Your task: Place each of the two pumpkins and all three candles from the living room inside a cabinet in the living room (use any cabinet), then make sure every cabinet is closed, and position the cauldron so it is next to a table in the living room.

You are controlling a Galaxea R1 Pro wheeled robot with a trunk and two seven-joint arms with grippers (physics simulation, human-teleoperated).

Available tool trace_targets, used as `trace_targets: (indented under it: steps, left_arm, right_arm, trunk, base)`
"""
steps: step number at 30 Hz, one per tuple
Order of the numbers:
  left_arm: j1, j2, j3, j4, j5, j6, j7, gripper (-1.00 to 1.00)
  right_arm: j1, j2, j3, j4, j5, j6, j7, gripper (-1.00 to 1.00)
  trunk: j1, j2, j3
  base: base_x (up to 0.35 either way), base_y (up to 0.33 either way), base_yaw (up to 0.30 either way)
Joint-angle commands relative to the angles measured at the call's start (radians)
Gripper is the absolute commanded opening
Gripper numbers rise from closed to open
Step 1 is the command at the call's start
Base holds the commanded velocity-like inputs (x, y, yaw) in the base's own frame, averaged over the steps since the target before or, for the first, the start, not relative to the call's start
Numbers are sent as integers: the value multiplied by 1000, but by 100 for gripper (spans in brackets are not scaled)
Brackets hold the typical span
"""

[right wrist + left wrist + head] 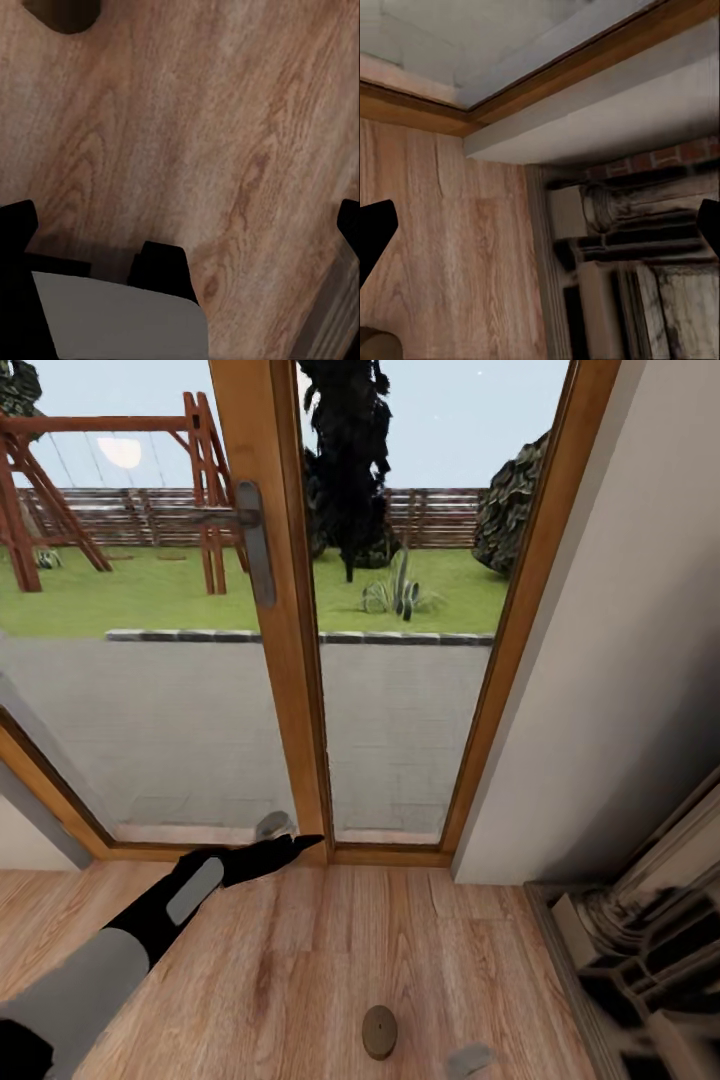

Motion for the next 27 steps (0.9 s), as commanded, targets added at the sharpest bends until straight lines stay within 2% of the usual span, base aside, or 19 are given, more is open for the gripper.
trace_targets:
  steps: [1, 3, 4, 6, 7, 8, 9, 11, 12, 20, 23, 27]
  left_arm:
    - [-2, 5, 7, -2, -1, 6, -41, 100]
    - [-18, 18, 25, -9, 0, 35, -185, 100]
    - [-22, 19, 28, -10, 1, 43, -217, 100]
    - [-45, 24, 46, -20, 3, 74, -381, 100]
    - [-53, 23, 60, -33, 3, 82, -443, 100]
    - [-55, 22, 66, -38, 3, 85, -458, 100]
    - [-59, 2, 77, -48, 4, 90, -481, 100]
    - [-60, -6, 77, -57, 4, 91, -482, 100]
    - [-59, -33, 77, -63, 0, 91, -482, 100]
    - [-58, -49, 77, -66, 1, 90, -482, 100]
    - [-58, -53, 77, -66, 1, 90, -482, 100]
    - [-58, -51, 78, -67, 0, 87, -482, 100]
  right_arm:
    - [0, 8, 13, -1, 9, 0, -15, 100]
    - [0, 36, 59, -4, 34, 2, -48, 100]
    - [-1, 41, 66, -5, 38, 3, -52, 100]
    - [-12, 61, 90, -16, 48, 26, -63, 100]
    - [-32, 68, 95, -26, 49, 59, -65, 100]
    - [-45, 69, 96, -28, 48, 75, -65, 100]
    - [-101, 69, 98, -33, 46, 112, -63, 100]
    - [-118, 69, 98, -34, 46, 113, -60, 100]
    - [-127, 69, 99, -37, 47, 109, -33, 100]
    - [-129, 69, 100, -67, 47, 113, -12, 100]
    - [-129, 68, 100, -69, 48, 111, 43, 100]
    - [-130, 66, 100, -92, 49, 108, 67, 100]
  trunk:
    - [0, 0, 0]
    - [0, 0, 0]
    - [0, 0, 0]
    - [0, 0, 0]
    - [0, 0, 0]
    - [0, 0, 0]
    - [0, 0, 0]
    - [0, 0, 0]
    - [0, 0, 0]
    - [0, 0, -4]
    - [0, 0, -8]
    - [0, 0, -13]
  base:
    - [0, 0, 0]
    - [0, 0, 0]
    - [0, 0, 0]
    - [0, 0, 0]
    - [0, 0, 0]
    - [0, 0, 0]
    - [0, 0, 0]
    - [0, 0, 0]
    - [0, 0, 0]
    - [0, 0, 76]
    - [0, 0, 177]
    - [0, 0, 181]
